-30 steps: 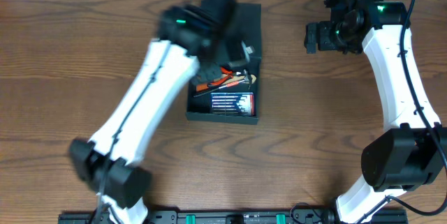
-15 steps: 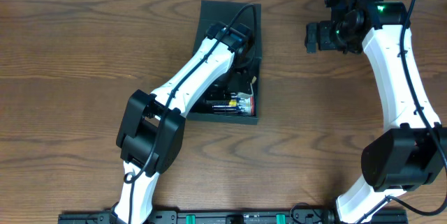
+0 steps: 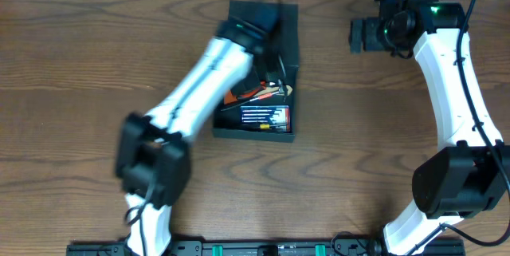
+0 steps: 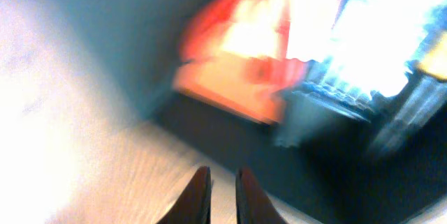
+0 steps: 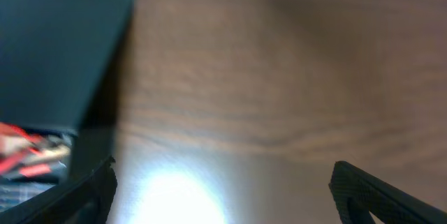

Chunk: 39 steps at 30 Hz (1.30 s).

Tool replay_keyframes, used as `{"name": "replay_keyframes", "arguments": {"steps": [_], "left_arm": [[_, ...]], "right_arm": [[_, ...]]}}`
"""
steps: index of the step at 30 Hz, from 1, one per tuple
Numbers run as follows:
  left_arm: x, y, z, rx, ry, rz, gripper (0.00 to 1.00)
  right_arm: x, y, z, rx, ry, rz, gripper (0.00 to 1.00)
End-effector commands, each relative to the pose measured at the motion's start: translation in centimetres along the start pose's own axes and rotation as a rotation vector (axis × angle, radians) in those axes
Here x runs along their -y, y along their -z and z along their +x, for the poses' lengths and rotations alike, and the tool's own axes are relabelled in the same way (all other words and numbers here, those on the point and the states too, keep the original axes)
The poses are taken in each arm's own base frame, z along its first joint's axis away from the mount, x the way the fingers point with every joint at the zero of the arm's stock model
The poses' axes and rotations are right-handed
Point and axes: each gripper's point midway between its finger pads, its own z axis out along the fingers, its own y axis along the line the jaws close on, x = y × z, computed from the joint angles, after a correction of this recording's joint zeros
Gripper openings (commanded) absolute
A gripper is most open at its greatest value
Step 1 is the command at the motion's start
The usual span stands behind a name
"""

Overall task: Pack container
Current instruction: 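Place the screwdriver into the box and release it, then push the box lid forward with both grippers to close it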

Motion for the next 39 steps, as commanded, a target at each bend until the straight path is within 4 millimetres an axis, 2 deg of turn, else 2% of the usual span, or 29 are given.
{"name": "replay_keyframes", "arguments": {"steps": [1, 4, 7, 8, 9, 12, 15, 20, 26, 32, 39], "left_arm": [[-7.8, 4.5, 3.8, 0.141, 0.47, -0.129, 0.12], [-11.5, 4.1, 5.4, 0.332, 0.731, 0.0, 0.06], [-14.2, 3.2, 6.4, 0.508, 0.914, 0.177, 0.06], [-14.8, 2.8, 6.7, 0.554, 0.96, 0.234, 0.06], [-15.3, 2.4, 6.9, 0.598, 1.0, 0.292, 0.06], [-16.0, 1.1, 6.9, 0.702, 1.085, 0.476, 0.06], [-15.8, -0.9, 6.5, 0.712, 1.13, 0.573, 0.06], [-14.2, -5.2, 5.4, 0.654, 1.175, 0.692, 0.06], [-12.2, -9.6, 4.3, 0.599, 1.222, 0.82, 0.06], [-10.1, -12.1, 2.5, 0.563, 1.203, 0.88, 0.06], [-8.4, -13.5, -0.2, 0.559, 1.139, 0.886, 0.06]], "right_arm": [[-2.3, -1.3, -0.8, 0.013, -0.039, -0.152, 0.91], [-3.4, -3.7, -0.9, -0.013, -0.117, -0.23, 0.61], [-4.5, -6.7, -0.1, -0.075, -0.195, -0.308, 0.18], [-4.9, -7.7, 0.2, -0.099, -0.22, -0.341, 0.07], [-5.4, -8.6, 0.5, -0.117, -0.238, -0.371, 0.01], [-7.1, -11.1, 1.2, -0.165, -0.262, -0.495, 0.01], [-8.2, -12.6, 1.6, -0.184, -0.268, -0.581, 0.01], [-8.2, -14.8, 2.2, -0.206, -0.301, -0.59, 0.01], [-8.2, -16.1, 2.8, -0.221, -0.305, -0.591, 0.01], [-8.9, -17.3, 2.7, -0.21, -0.293, -0.636, 0.01], [-10.3, -18.4, 2.3, -0.189, -0.295, -0.675, 0.01]]}}
